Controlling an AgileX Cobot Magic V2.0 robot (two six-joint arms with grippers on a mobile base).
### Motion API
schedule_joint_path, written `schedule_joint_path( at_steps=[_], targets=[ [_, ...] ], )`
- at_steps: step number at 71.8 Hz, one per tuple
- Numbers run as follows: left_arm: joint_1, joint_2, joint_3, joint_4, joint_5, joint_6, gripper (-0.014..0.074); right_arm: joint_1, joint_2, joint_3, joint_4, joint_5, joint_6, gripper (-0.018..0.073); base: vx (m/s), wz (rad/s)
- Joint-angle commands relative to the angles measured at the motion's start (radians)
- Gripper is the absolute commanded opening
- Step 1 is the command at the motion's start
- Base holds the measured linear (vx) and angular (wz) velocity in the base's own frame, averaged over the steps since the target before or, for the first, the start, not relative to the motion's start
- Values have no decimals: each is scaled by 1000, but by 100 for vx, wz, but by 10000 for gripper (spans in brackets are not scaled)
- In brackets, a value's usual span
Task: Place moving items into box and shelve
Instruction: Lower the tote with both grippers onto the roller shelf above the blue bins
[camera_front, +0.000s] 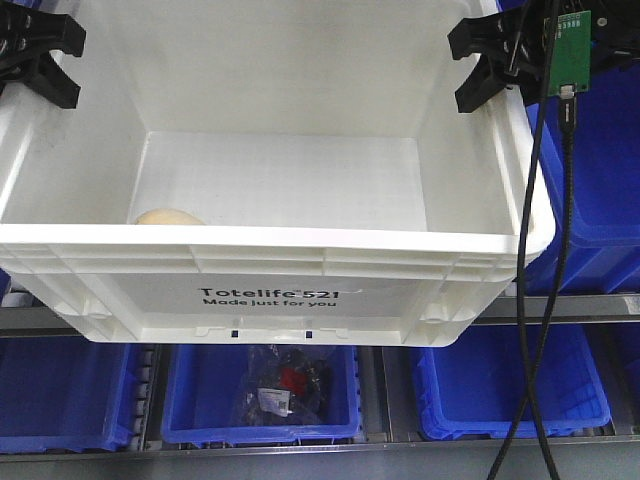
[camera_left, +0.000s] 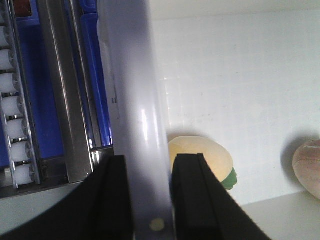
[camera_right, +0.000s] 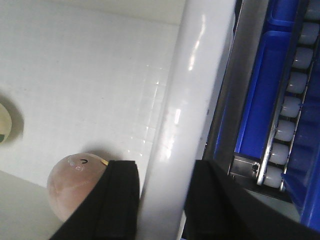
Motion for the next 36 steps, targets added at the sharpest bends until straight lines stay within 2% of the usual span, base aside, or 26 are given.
schedule_joint_path(
  at_steps=[1,36],
  targets=[
    [-30,-45,-47,-224,-102,1,-1,29,-58,-41,263,-50,-28,-3,0,0],
    [-30,-45,-47,-224,-102,1,-1,29,-58,-41,263,-50,-28,-3,0,0]
  ],
)
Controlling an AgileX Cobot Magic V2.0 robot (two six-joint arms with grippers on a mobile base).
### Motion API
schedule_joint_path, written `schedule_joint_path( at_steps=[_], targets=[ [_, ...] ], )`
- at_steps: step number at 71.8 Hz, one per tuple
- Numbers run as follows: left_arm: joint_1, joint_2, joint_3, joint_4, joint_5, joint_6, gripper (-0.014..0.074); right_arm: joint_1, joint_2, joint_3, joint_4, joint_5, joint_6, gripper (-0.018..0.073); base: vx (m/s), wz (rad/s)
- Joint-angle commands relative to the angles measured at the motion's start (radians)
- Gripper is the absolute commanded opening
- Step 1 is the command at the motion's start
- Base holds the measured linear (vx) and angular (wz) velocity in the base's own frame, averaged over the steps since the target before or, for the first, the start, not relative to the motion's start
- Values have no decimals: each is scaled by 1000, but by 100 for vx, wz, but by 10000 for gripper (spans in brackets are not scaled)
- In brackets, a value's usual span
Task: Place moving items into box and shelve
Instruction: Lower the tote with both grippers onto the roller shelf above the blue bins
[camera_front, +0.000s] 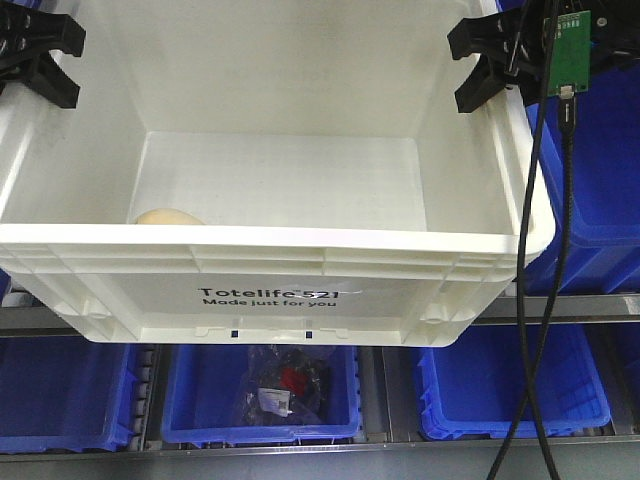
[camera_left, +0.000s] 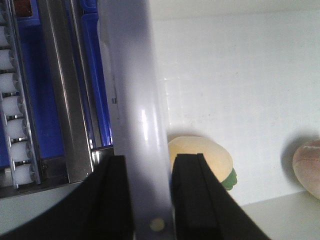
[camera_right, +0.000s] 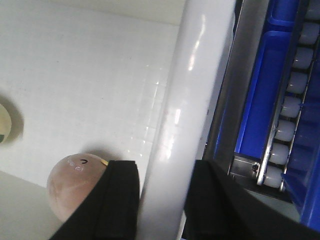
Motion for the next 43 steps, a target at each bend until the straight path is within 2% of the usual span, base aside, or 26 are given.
schedule_joint_path(
  at_steps=[1,43],
  targets=[
    [-30,-45,-47,-224,-102,1,-1,29,-58,-41,263,-50,-28,-3,0,0],
    [-30,-45,-47,-224,-111,0,-1,29,-58,-41,265,-60,-28,-3,0,0]
  ],
)
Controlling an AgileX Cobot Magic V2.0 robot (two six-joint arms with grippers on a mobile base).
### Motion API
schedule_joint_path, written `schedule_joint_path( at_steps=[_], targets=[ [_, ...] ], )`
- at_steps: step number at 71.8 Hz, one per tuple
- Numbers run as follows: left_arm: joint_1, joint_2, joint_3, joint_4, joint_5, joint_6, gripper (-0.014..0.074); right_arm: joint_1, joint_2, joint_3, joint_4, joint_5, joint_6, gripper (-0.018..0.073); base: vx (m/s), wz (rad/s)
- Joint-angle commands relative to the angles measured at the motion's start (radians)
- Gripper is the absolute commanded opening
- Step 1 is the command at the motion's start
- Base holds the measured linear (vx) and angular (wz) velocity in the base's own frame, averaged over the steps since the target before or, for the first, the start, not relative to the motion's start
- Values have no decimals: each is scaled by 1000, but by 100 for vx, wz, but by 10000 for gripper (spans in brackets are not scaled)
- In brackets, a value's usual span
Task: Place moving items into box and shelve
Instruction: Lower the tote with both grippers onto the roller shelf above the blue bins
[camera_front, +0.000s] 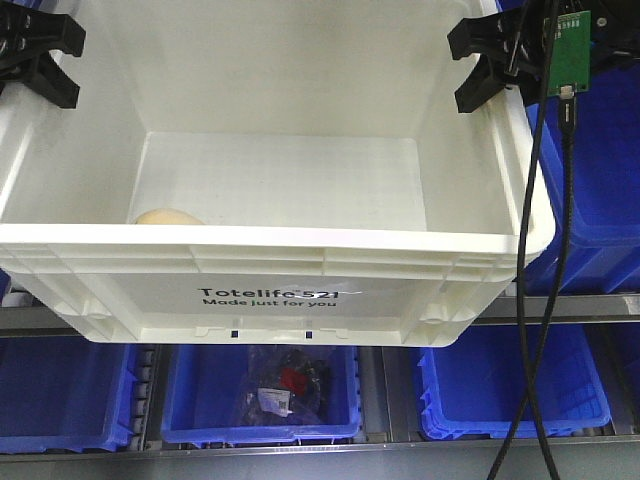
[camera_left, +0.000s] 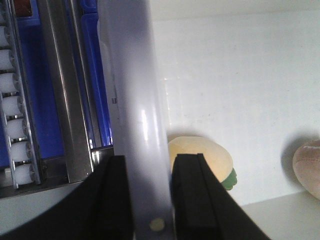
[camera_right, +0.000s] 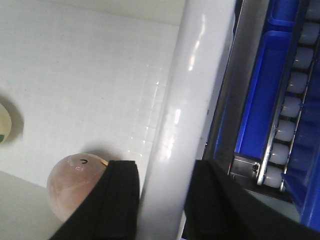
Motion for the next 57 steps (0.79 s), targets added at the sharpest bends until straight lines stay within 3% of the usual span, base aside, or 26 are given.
schedule_joint_path(
  at_steps=[1,16,43,57],
  targets=[
    [-30,-45,-47,-224,-111,0,-1,29,-58,-41,265,-60,-28,-3,0,0],
    [-30,-45,-46,-220,-116,28,-1,29,-58,-41,263,-84,-69,-3,0,0],
    [-30,-25,-42,-118,-104,31,-1,29,-58,-41,263,-158,-132,-3,0,0],
    [-30,-25,-42,-112,-112,33,-1,29,-51,-40,262,-166,-135,-3,0,0]
  ],
)
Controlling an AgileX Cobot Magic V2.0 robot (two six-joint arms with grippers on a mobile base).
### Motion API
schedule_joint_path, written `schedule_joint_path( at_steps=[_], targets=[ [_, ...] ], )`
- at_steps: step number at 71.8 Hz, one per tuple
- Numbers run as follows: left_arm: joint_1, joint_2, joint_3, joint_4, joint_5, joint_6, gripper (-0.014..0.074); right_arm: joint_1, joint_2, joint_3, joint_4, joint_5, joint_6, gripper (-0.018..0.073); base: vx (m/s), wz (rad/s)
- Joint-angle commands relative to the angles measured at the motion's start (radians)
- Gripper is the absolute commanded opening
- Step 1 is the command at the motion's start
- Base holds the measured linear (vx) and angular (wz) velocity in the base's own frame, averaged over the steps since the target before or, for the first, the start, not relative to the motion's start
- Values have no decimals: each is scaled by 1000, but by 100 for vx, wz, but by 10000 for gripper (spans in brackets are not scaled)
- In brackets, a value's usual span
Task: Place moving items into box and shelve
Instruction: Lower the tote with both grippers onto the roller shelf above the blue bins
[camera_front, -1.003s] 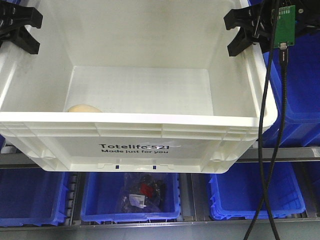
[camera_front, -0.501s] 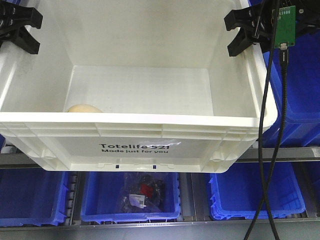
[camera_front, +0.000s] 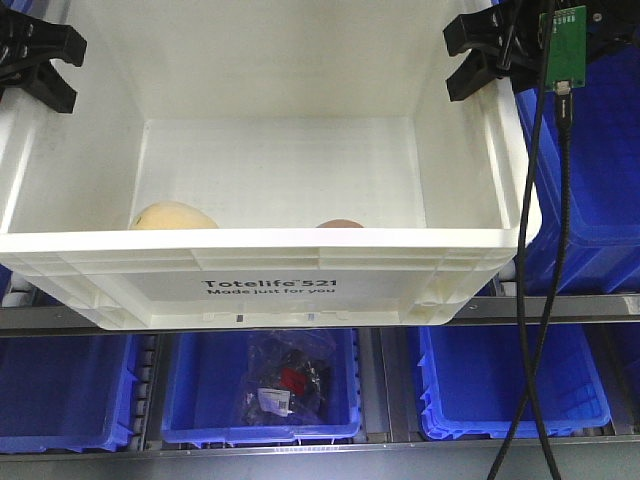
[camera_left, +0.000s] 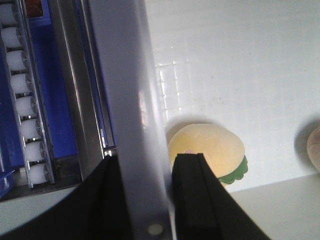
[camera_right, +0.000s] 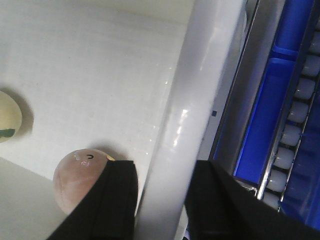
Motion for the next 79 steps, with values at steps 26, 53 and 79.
schedule_joint_path(
  at_steps=[26,53,79],
  targets=[
    [-30,-25,-42,-127,-140,36,-1,29,-18,-38,242,-157,-51,-3,0,0],
    [-30,-1,44,-124,-240,40,-1,29,19,-38,244,-211,-103,-3,0,0],
    [-30,-1,75,-121,-314,65,-1,29,53,-38,270,-278,-152,-3,0,0]
  ],
)
